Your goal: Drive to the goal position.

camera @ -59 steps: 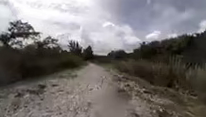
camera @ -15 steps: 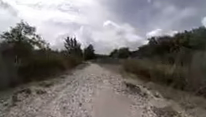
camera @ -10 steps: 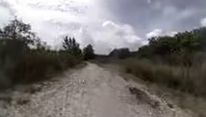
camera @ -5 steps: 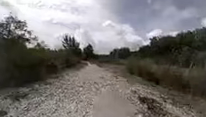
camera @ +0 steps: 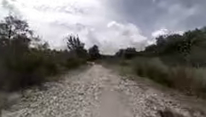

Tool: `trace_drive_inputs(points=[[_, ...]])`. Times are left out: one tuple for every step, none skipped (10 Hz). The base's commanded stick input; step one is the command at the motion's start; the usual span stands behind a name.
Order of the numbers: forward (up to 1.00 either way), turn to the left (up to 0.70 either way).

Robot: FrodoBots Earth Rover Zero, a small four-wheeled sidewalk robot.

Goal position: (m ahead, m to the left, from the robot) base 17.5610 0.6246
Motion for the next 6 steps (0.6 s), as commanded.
trace_drive_inputs(points=[[0.7, 0.0], [0.7, 0.0], [0.7, 0.0], [0.7, 0.0], [0.7, 0.0], [0.7, 0.0]])
